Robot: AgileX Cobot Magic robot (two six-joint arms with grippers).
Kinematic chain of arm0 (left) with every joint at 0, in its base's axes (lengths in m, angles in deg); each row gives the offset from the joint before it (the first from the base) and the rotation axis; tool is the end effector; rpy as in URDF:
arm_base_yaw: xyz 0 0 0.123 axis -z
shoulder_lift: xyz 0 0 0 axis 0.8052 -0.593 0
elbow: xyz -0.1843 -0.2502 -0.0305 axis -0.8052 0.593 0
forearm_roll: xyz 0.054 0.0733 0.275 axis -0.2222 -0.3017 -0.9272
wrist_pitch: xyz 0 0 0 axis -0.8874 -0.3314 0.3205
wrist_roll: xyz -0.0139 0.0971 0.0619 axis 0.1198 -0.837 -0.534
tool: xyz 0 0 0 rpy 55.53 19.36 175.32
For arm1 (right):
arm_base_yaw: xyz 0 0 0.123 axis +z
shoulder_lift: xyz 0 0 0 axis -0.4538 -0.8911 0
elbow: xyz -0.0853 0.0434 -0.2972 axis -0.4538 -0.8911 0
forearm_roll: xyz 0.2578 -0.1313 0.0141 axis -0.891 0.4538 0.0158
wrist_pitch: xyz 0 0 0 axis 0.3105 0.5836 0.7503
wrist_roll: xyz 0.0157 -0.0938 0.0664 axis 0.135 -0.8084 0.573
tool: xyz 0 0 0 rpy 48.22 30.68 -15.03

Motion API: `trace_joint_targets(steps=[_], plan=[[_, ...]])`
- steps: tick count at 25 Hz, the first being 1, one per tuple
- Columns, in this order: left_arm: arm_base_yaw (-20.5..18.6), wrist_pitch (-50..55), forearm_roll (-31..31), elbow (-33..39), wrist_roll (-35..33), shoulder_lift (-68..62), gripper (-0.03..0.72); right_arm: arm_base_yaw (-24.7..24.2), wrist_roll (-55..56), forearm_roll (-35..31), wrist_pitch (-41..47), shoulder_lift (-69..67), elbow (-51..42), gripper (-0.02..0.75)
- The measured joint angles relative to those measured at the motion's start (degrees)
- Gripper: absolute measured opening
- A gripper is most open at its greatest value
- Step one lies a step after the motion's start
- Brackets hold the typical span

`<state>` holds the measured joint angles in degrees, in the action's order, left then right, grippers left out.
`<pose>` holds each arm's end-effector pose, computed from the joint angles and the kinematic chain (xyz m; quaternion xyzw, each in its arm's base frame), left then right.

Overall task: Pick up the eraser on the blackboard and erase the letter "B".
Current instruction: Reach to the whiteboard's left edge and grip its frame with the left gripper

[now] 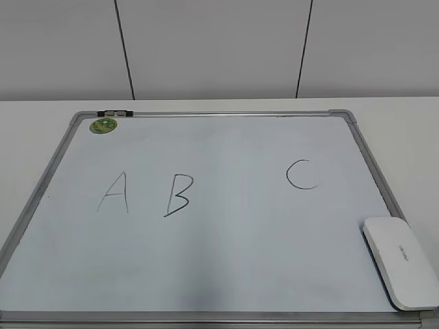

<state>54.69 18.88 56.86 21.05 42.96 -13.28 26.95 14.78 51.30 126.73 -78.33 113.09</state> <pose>0.0222 0.0031 0.2841 0.0197 0.8616 0.0197 0.5068 0.0181 -0.0050 0.2727 0.0021 0.8720 -0.0234 0.4890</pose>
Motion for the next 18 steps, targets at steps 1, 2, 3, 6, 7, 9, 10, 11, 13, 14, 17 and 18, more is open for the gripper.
trace_joint_targets(steps=[1,2,3,6,7,9,10,11,13,14,17,18], plan=[[0.0,0.0,0.0,0.0,0.0,0.0,0.626,0.0,0.0,0.0,0.0,0.0,0.0,0.587],[0.0,0.0,0.0,0.0,0.0,0.0,0.625,0.0,0.0,0.0,0.0,0.0,0.0,0.587],[0.0,0.0,0.0,0.0,0.0,0.0,0.624,0.0,0.0,0.0,0.0,0.0,0.0,0.587],[0.0,0.0,0.0,0.0,0.0,0.0,0.623,0.0,0.0,0.0,0.0,0.0,0.0,0.587],[0.0,0.0,0.0,0.0,0.0,0.0,0.622,0.0,0.0,0.0,0.0,0.0,0.0,0.587],[0.0,0.0,0.0,0.0,0.0,0.0,0.621,0.0,0.0,0.0,0.0,0.0,0.0,0.586],[0.0,0.0,0.0,0.0,0.0,0.0,0.620,0.0,0.0,0.0,0.0,0.0,0.0,0.586],[0.0,0.0,0.0,0.0,0.0,0.0,0.620,0.0,0.0,0.0,0.0,0.0,0.0,0.586],[0.0,0.0,0.0,0.0,0.0,0.0,0.615,0.0,0.0,0.0,0.0,0.0,0.0,0.586],[0.0,0.0,0.0,0.0,0.0,0.0,0.611,0.0,0.0,0.0,0.0,0.0,0.0,0.586],[0.0,0.0,0.0,0.0,0.0,0.0,0.600,0.0,0.0,0.0,0.0,0.0,0.0,0.587],[0.0,0.0,0.0,0.0,0.0,0.0,0.596,0.0,0.0,0.0,0.0,0.0,0.0,0.587]])
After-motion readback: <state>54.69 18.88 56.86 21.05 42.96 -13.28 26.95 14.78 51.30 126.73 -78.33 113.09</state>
